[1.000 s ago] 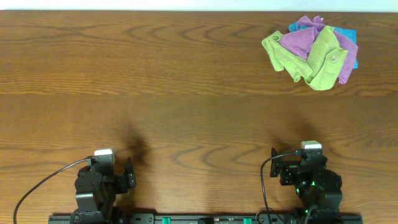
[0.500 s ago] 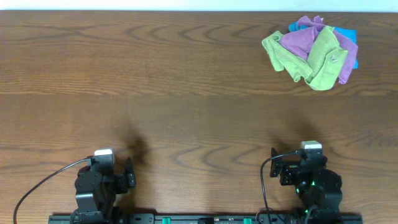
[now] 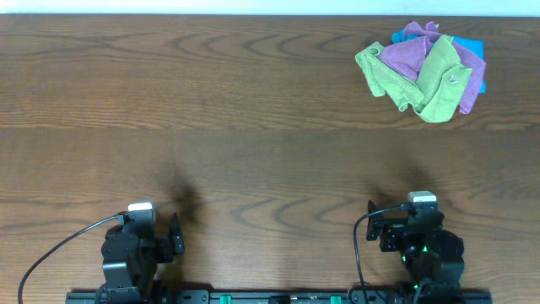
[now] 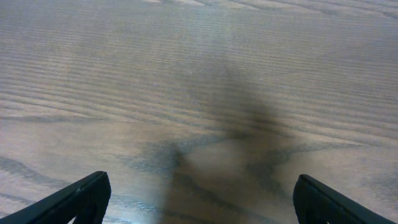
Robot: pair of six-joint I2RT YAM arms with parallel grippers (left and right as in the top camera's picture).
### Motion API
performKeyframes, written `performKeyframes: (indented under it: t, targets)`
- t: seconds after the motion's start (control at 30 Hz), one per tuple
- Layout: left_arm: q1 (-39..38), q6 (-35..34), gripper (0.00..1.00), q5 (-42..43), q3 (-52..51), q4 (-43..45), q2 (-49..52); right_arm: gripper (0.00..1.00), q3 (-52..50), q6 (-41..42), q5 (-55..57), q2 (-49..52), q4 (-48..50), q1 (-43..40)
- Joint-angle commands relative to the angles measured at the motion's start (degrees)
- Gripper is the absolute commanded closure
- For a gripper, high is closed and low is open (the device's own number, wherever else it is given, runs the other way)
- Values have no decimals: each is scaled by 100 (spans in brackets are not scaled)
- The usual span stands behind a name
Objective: Fold the cloth
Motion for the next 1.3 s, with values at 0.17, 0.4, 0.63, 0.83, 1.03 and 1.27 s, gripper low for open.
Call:
performKeyframes:
  t: [0.17, 0.4, 0.63, 0.83, 1.03, 1.27]
  targets:
    - [-33, 149, 5, -168, -74, -345, -42, 1, -66, -87, -79, -52, -35, -35]
    - [-33, 149, 5, -168, -74, -348, -42, 1, -66, -87, -79, -52, -35, -35]
    - [-33, 146, 5, -168, -74, -345, -42, 1, -66, -87, -57, -52, -46, -35]
    - [-33, 149, 5, -168, -74, -345, -42, 1, -42, 31, -76, 48, -59, -35]
    - [-33, 149, 5, -168, -74, -345, -42, 1, 328, 345, -81, 608, 15, -35]
    - [-33, 149, 5, -166, -74, -345, -39, 1, 1287, 365, 11, 1735, 125, -37]
